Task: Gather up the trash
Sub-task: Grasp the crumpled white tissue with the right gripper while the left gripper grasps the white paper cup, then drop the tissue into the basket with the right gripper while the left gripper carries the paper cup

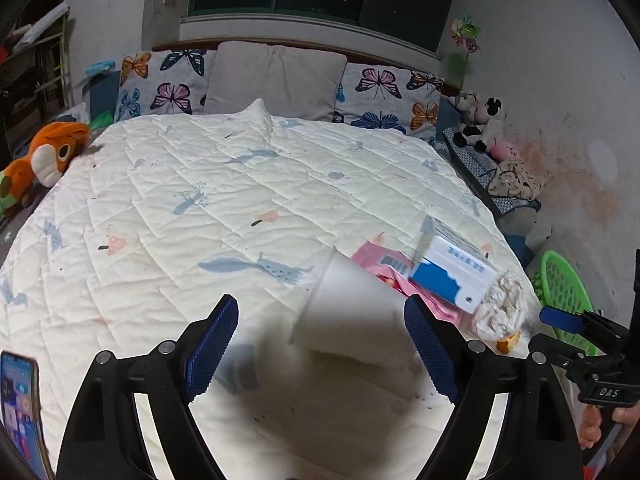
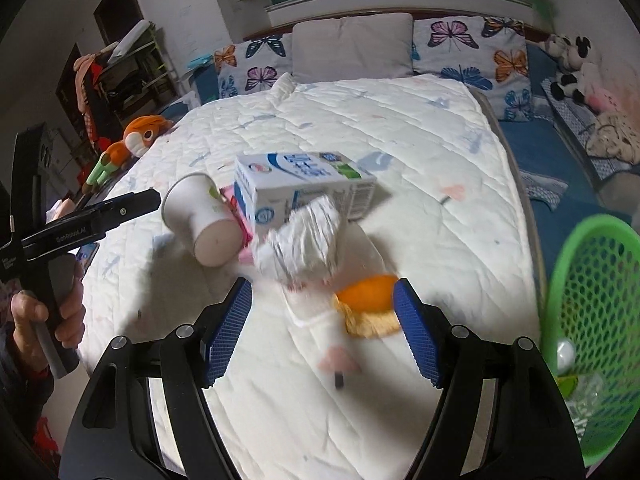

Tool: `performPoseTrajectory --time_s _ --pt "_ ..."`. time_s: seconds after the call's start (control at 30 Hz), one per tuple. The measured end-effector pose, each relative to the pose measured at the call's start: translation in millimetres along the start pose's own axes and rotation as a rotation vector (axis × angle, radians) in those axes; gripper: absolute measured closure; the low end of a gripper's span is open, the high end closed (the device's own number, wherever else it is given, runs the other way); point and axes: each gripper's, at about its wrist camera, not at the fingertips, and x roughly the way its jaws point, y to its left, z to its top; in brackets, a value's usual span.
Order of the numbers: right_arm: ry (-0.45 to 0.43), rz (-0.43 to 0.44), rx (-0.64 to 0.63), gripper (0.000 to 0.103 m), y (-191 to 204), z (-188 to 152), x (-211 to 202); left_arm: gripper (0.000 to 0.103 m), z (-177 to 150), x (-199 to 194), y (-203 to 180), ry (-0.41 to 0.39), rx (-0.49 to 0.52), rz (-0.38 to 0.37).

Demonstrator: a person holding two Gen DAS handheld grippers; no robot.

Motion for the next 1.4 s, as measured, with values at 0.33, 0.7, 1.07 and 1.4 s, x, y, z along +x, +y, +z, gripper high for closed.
performPoseTrajectory --time_s 0.33,0.7,1.07,1.4 --pt "0.025 0.012 0.008 0.030 4 15 30 0.021 12 36 14 0.076 -0.004 -0.123" --pt "0.031 0.037 -0.015 0.048 10 13 33 0.021 2 44 14 0.124 0.029 -0.266" --pt "-0.010 0.047 0.004 0.050 8 9 13 0.028 -20 17 -12 0.126 0.125 -0.341" --pt "-0.048 0.041 0.027 0.050 -1 -2 -17 0.048 -40 3 -25 0.106 0.192 -0.338"
